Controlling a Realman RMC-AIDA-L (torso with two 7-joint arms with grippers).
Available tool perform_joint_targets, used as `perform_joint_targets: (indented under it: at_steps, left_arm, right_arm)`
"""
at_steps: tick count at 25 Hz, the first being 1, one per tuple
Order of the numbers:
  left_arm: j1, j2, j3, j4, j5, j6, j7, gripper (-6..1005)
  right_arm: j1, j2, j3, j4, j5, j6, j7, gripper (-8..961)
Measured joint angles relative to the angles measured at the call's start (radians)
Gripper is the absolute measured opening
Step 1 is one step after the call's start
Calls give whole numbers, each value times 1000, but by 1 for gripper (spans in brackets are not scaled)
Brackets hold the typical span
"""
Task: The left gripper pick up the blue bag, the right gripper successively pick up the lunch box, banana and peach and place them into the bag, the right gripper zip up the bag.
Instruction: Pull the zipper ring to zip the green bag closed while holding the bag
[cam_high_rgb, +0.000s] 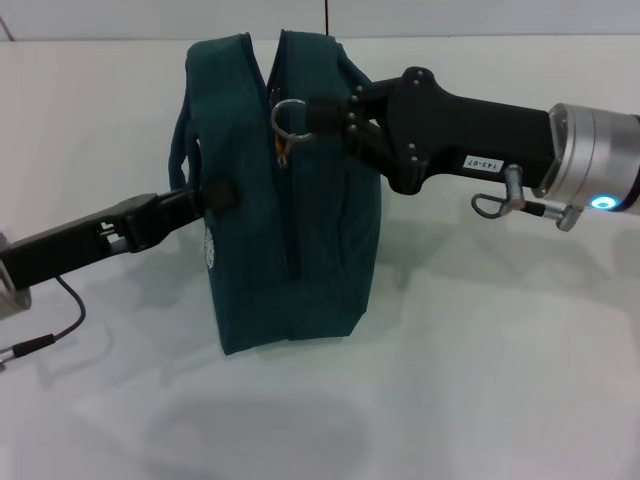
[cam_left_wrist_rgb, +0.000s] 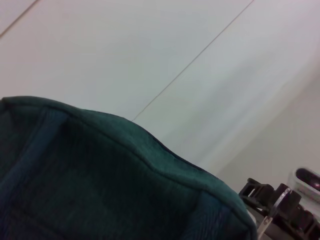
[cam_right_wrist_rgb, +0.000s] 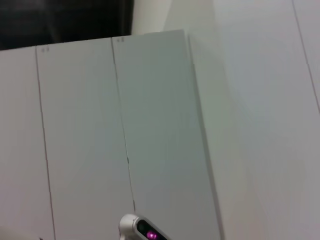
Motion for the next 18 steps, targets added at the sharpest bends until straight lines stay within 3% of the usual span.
perform_joint_targets:
  at_steps: [18]
  left_arm:
    - [-1, -18, 37, -9, 3, 9, 37, 55]
  right_arm:
    - [9, -4, 4, 84, 1, 9, 244, 2]
